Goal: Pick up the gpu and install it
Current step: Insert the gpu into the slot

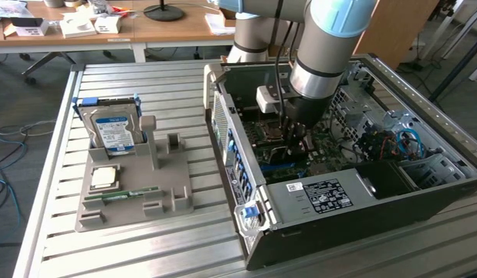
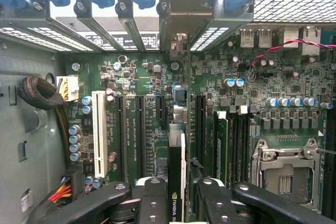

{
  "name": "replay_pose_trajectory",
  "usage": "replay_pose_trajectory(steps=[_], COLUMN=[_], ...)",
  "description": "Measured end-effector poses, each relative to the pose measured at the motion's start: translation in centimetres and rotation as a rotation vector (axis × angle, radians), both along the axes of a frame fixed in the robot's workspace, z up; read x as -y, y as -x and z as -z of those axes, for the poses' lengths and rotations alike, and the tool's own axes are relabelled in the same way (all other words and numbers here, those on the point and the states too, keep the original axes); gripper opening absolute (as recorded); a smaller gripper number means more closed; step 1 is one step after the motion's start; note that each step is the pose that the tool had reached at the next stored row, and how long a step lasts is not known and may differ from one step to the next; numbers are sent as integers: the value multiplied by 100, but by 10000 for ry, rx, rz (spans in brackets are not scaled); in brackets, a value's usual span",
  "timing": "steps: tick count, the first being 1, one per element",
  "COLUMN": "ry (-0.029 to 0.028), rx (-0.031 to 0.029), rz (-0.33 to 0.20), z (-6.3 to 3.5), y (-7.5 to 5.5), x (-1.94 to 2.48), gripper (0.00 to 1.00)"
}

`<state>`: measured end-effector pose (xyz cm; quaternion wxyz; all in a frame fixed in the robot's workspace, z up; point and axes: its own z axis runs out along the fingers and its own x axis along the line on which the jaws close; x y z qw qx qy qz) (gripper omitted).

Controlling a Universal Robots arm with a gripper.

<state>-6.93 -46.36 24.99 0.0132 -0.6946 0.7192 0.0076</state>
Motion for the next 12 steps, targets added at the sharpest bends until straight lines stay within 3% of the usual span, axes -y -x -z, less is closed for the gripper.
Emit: replay_pose_trajectory(steps=[12], ry=[0], rx=[1], rz=[0], z=[1], y=[6], x=[0], gripper=[26])
